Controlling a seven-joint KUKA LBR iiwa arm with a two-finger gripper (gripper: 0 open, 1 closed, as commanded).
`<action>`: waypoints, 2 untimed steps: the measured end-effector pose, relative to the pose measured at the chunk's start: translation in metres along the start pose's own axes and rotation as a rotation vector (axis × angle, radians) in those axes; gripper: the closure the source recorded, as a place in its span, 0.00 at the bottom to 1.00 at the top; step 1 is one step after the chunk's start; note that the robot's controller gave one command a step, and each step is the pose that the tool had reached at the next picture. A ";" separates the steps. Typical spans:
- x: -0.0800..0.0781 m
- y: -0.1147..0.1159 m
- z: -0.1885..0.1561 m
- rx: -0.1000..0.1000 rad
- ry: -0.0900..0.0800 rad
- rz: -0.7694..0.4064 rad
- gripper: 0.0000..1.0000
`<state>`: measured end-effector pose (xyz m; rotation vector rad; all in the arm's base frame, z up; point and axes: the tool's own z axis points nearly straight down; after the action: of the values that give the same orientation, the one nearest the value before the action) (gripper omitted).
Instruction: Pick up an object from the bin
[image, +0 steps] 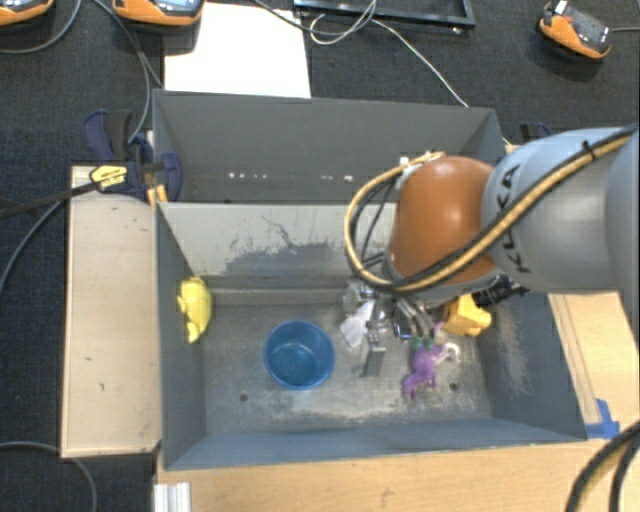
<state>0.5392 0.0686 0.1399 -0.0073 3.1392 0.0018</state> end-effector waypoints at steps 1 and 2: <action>-0.034 0.046 0.037 0.000 -0.005 -0.057 0.00; -0.034 0.073 0.057 -0.002 0.002 -0.027 0.00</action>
Offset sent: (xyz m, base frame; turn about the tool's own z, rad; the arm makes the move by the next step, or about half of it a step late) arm 0.0300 0.0756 -0.0544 -0.0183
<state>0.5725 0.1416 0.0830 -0.0494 3.1411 0.0044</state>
